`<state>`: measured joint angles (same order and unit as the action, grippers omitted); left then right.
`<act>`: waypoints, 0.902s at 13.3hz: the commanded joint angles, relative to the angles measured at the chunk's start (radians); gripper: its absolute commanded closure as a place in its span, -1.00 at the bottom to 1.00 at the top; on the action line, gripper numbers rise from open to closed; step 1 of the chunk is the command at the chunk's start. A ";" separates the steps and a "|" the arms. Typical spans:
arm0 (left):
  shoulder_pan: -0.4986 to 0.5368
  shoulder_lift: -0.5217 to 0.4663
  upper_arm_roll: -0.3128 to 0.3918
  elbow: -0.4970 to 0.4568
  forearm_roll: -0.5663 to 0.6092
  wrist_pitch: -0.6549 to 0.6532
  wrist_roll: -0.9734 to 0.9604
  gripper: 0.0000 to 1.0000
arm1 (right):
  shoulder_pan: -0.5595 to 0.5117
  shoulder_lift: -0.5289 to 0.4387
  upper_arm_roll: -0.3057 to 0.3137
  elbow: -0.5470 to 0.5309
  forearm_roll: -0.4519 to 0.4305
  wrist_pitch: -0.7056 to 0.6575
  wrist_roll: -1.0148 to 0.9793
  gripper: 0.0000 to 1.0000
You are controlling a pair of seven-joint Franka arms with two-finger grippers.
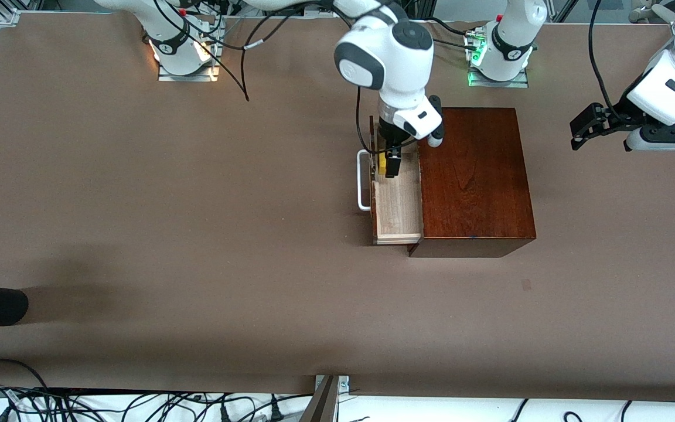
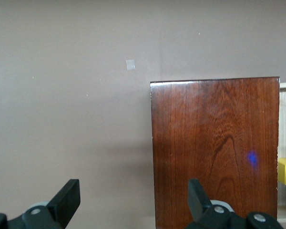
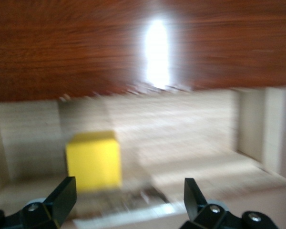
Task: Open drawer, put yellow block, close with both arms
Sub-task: 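Lower the cube into the drawer and open the right gripper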
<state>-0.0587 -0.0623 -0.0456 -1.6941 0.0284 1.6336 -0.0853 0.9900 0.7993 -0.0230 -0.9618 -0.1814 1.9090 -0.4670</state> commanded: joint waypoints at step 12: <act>-0.003 0.202 -0.399 0.071 -0.032 0.038 0.467 -1.00 | -0.575 -0.641 -0.087 -0.436 0.269 -0.096 0.094 -1.00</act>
<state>-0.0667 0.0564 -0.3563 -1.6757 0.0186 1.6348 0.3094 0.4671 0.3530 -0.1237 -1.1432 0.0677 1.8038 -0.4312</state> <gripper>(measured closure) 0.000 0.000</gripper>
